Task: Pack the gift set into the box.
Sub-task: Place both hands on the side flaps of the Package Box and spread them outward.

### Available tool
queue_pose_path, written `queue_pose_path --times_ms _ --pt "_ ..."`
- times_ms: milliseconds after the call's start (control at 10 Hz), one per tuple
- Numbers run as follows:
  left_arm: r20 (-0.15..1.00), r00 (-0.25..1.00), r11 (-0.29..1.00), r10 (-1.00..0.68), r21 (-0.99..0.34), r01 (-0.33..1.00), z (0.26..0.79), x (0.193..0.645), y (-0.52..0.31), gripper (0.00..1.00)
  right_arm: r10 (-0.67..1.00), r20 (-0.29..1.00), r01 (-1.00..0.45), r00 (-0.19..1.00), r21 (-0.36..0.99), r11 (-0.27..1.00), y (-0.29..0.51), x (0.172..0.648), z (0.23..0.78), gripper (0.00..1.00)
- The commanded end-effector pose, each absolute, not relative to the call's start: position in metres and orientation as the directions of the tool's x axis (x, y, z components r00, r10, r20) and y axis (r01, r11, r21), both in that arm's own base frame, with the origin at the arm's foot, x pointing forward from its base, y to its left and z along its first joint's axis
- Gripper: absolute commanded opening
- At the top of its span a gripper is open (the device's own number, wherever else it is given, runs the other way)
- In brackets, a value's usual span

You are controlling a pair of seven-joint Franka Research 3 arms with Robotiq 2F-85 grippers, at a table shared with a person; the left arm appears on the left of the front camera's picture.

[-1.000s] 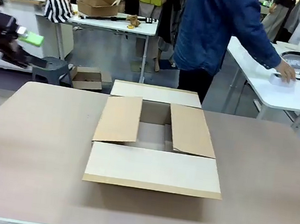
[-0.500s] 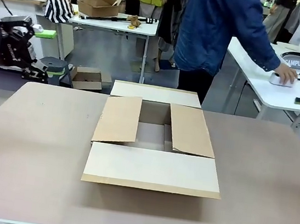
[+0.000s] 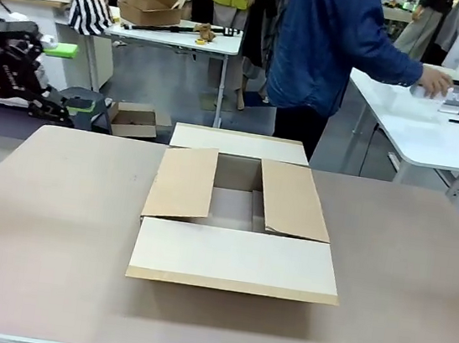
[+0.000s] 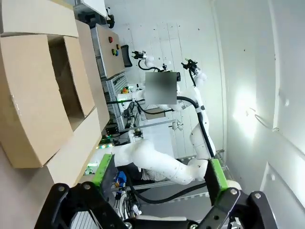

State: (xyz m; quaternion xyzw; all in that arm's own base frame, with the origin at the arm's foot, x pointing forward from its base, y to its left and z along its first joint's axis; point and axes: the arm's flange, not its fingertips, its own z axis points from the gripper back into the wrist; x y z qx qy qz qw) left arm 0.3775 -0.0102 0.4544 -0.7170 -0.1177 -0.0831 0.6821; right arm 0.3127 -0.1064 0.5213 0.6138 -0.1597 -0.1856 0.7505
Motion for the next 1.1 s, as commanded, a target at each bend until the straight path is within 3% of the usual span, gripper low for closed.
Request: queue_pose_path --times_ms 0,100,200,400,700,800,1000 --pt "0.28 0.958 -0.044 0.056 -0.958 0.283 0.455 0.377 -0.01 1.0 -0.471 0.042 0.045 0.881 0.984 0.172 -0.103 0.318 0.521 1.0" --pt "0.179 0.982 0.226 -0.06 -0.956 0.188 0.473 0.388 -0.035 1.0 -0.471 0.042 0.045 0.881 0.984 0.172 -0.103 0.318 0.521 1.0" --pt "0.105 0.978 0.363 -0.181 -0.917 0.166 0.493 0.409 -0.071 1.0 -0.471 0.042 0.045 0.881 0.984 0.172 -0.103 0.318 0.521 1.0" --pt "-0.087 0.975 0.666 -0.205 -0.742 0.074 0.522 0.45 -0.166 1.0 -0.471 0.042 0.045 0.881 0.984 0.172 -0.103 0.318 0.521 1.0" --pt "-0.165 0.977 0.879 -0.136 -0.475 0.042 0.532 0.468 -0.253 1.0 -0.471 0.042 0.045 0.881 0.984 0.172 -0.103 0.318 0.521 1.0" --pt "-0.133 0.991 0.944 0.006 -0.326 -0.049 0.527 0.468 -0.28 1.0 -0.471 0.042 0.045 0.881 0.984 0.172 -0.103 0.318 0.521 1.0" --pt "-0.109 0.993 0.985 -0.049 -0.168 0.03 0.509 0.46 -0.337 1.0 -0.471 0.042 0.045 0.881 0.984 0.172 -0.103 0.318 0.521 1.0"
